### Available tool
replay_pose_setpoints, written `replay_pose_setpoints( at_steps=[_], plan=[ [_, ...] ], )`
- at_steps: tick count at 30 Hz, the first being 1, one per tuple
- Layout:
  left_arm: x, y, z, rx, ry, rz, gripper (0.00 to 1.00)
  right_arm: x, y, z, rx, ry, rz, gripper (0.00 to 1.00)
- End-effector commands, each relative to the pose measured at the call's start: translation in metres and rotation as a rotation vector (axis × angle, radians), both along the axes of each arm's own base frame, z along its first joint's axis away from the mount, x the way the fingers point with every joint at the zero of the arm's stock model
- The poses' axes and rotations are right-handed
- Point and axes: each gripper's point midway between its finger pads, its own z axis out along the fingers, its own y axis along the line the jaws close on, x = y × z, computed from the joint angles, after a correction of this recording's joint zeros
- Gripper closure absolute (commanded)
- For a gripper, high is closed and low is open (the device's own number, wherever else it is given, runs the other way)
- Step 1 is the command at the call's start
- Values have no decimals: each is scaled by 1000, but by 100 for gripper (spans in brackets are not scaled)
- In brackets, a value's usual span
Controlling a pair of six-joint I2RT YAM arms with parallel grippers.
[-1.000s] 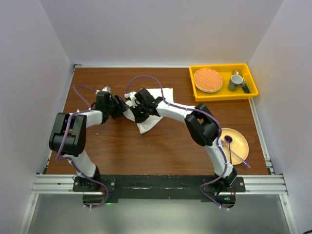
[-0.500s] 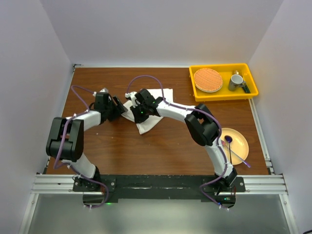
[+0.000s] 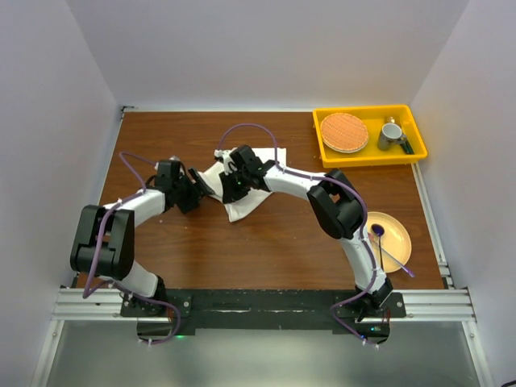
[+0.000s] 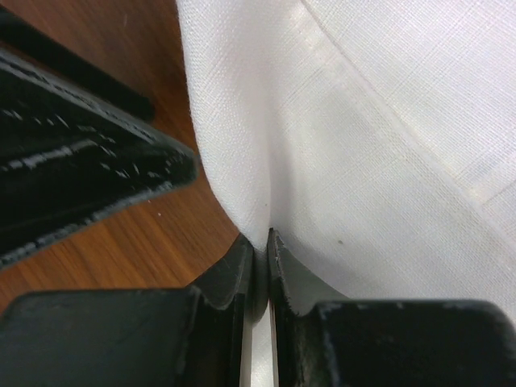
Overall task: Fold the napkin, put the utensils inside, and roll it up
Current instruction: Roll the napkin with the utensil
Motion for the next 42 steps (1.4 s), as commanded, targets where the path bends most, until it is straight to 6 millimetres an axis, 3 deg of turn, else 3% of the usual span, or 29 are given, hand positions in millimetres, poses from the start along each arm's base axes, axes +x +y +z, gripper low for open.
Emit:
replay_pose_setpoints(
  at_steps=[1,6,10,11,13,16,19,22,27,31,35,39,42],
  plan=[
    [9,-24,5,-77,-27,-30,23,-22,-13,-16,-52,90,3,100],
    [12,-38,0,-109,-24,-40,24,-23,-15,-10,-57,78,21,100],
    [8,-34,9,-113,-62,-17,24,-20,-21,-9,-110,39,16,99],
    [5,-29,8,-106,-60,-3,24,-20,-20,-4,-114,17,23,94],
    [-1,-22,14,-105,-61,15,24,-22,-20,1,-140,-4,23,75],
    [-15,1,18,-68,-24,57,25,-20,-20,13,-165,-36,15,61],
    [-19,29,32,1,-32,115,25,-17,-20,28,-186,-75,0,49],
    [-20,44,53,72,-51,141,25,-14,-19,43,-231,-139,3,38],
    [-25,68,76,167,-60,220,25,-14,-23,57,-366,-258,-12,29],
    [-30,83,87,206,-75,296,26,-19,-17,56,-430,-313,-7,28],
    [-36,91,83,204,-62,332,26,-24,-5,50,-419,-301,12,38],
    [-38,89,76,186,-39,317,27,-24,6,46,-411,-312,16,57],
    [-38,88,73,183,-31,308,28,-21,9,39,-432,-326,25,57]
  ],
)
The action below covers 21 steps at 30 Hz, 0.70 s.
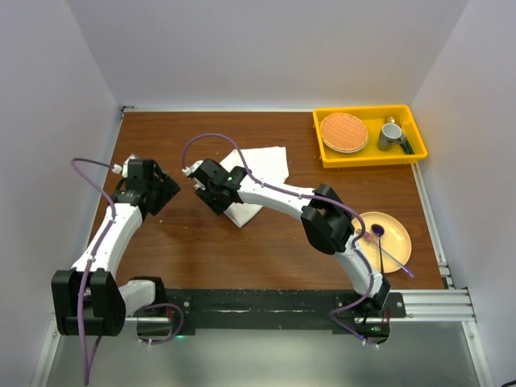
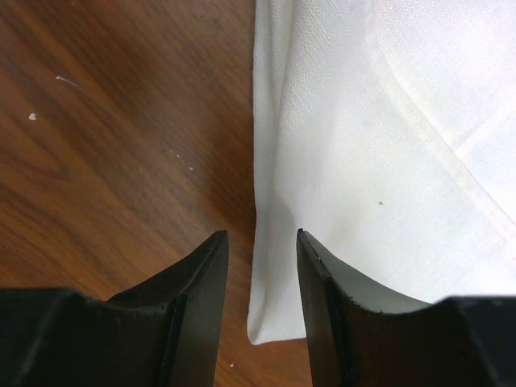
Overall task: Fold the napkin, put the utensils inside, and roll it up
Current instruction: Roll the napkin with the utensil
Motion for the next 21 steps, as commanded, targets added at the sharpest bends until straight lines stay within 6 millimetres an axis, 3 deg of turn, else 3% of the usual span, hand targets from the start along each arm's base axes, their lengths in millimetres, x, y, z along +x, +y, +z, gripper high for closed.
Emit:
replay_pose_setpoints(
  at_steps=[1,8,14,21],
  plan=[
    [0,1,-3,-3,8,-3,28,12,2,-5,-40,-46,-3,57],
    [1,9,-6,-6,6,17,28,13,0,-20,-85,-72,13,54],
    [2,12,-6,-8,7,17,28,6,-13,-44,-152,-67,3,58],
    [-1,2,-23,-111,49,-11,19,-5,-36,-73,-258,-108,-27,60]
  ],
)
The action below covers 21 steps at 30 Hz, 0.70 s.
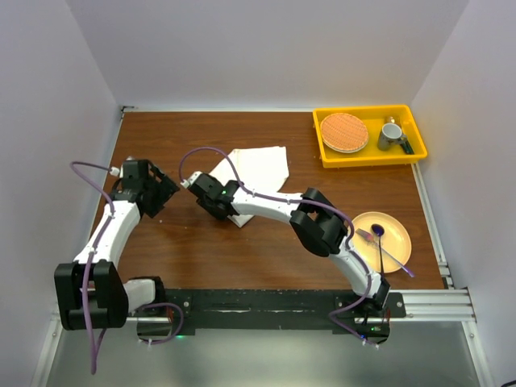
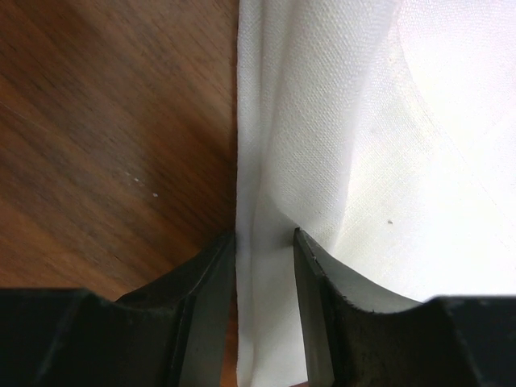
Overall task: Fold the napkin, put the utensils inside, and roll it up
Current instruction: Roll the napkin with the utensil
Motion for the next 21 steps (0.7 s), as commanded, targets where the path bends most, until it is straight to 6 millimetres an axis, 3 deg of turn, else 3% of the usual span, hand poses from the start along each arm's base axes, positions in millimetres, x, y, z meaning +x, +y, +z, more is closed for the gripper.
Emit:
replay_pose_setpoints(
  at_steps=[1,4,9,15,18,21],
  plan=[
    [-4,-10,-19,-100,34,-39,19,-7,-36,-34,-157,-40,-45,64],
    [-7,-15,-33,-172,66,-45,19,-7,-42,-37,-169,-69,-67,78],
    [-7,-19,-41,-214,62,-69,19,-15,-24,-32,-68,-11,-51,100],
    [2,-38,-32,-280,-52,-199,17,-32,15,6,179,178,-34,100],
    [8,-47,-27,-316,-107,-243,14,-29,19,27,315,257,-63,100],
    [13,-53,-27,-347,-114,-264,12,-19,18,35,413,337,-84,100]
  ],
)
